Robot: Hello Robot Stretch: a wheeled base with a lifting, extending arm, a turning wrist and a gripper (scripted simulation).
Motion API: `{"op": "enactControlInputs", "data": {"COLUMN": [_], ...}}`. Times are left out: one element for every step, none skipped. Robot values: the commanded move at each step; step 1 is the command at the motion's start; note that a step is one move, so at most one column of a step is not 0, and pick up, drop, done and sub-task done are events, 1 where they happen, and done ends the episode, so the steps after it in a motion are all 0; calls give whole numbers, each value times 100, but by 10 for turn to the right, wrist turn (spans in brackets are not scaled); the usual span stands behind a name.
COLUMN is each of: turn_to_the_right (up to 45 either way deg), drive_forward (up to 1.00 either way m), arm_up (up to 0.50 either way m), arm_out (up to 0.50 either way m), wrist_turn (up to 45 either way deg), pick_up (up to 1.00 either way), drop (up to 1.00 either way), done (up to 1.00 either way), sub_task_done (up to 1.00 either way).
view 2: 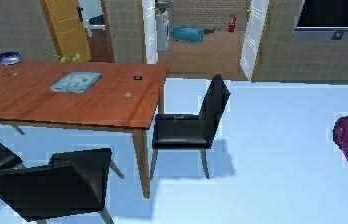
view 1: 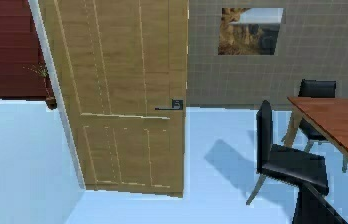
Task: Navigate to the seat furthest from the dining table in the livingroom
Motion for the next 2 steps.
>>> {"op": "enactControlInputs", "data": {"turn_to_the_right": [90, 0], "drive_forward": [0, 40], "arm_up": [0, 0], "arm_out": [0, 0], "wrist_turn": [0, 0], "pick_up": [0, 0], "drop": [0, 0], "done": [0, 0], "sub_task_done": [0, 0]}}
